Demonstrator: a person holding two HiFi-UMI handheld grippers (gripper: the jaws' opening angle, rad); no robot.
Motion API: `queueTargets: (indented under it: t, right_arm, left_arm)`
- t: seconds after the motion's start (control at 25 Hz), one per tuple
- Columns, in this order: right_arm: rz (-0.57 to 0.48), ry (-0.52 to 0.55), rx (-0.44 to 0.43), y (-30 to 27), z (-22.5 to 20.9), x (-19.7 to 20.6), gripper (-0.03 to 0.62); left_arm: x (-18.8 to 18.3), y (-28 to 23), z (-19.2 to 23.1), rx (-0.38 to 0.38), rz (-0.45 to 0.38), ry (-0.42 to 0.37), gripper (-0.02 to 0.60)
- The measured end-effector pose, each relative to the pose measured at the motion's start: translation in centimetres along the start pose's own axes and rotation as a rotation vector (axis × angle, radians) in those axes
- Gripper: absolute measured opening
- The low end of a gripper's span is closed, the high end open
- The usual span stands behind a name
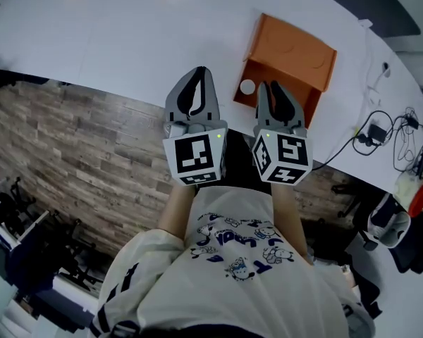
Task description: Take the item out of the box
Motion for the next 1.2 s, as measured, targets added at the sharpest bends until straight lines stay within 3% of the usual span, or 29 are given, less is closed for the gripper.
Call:
queueTargets:
  t: [0.8, 1.2]
  right_arm:
    - [0.214, 0.053, -0.123, -4.5, 0.2, 3.5, 0.193]
    - [0.325, 0.102, -0.142, -6.1, 0.5, 5.7, 0.207]
  left_arm:
    - [3.6, -2.4, 0.7, -0.039, 0.112, 0.034, 0.020]
    - [4.6, -3.0, 1.9, -0.072, 0.145, 0.063, 0.021]
Point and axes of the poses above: the fingertips, and each gripper's own axes: y backward along the fingers, z to its left, x out of its underside, the point moved 5 cm from there along y, backward along the fingers, and after that the axes turned 4 degrees about z, right-handed, at the moved point
